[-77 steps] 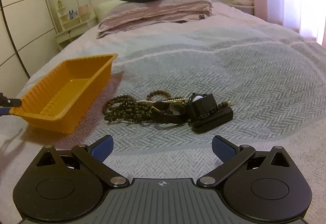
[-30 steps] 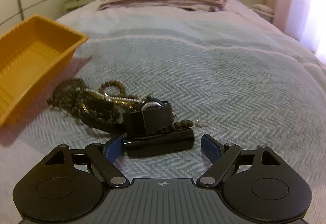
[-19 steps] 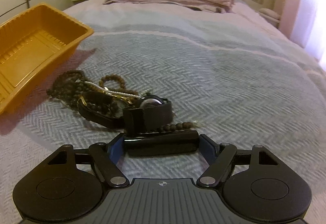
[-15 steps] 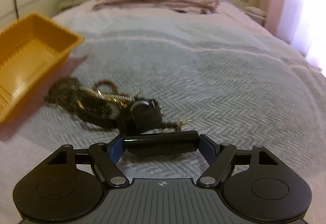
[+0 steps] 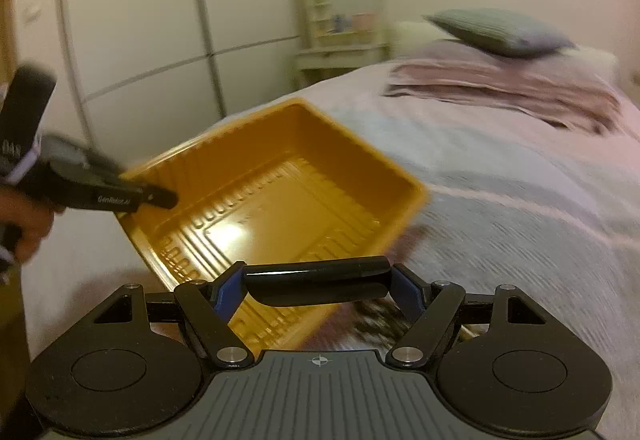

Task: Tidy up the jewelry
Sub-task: 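Drop the black watch box into the tray with right gripper while left holds tray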

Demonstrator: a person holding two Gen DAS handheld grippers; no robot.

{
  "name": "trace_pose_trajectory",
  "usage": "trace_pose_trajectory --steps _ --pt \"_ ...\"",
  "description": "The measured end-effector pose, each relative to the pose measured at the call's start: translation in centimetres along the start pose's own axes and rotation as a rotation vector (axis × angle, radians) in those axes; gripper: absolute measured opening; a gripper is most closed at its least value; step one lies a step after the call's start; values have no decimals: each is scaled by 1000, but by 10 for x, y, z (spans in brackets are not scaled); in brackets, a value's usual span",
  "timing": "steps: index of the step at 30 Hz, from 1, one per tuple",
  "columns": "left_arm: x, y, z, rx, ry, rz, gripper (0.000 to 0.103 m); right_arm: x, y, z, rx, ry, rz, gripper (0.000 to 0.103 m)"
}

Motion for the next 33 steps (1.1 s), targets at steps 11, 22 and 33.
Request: trace_pose_trajectory --steps 11,22,33 --pt "2 1 -6 -21 50 -40 3 19 17 -67 92 91 156 76" --pt "2 -1 -5 -13 37 -48 3 13 11 -54 114 65 59 77" --pt "1 -3 -3 -10 23 -54 3 -52 -68 43 -351 -21 -222 77"
Point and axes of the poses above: each gripper's, at about its wrist camera, not at the fingertips, and z roughly against the way its jaws point, y to its left, x to its top, the point moved 4 cm from there along -z, roughly the way its jaws point
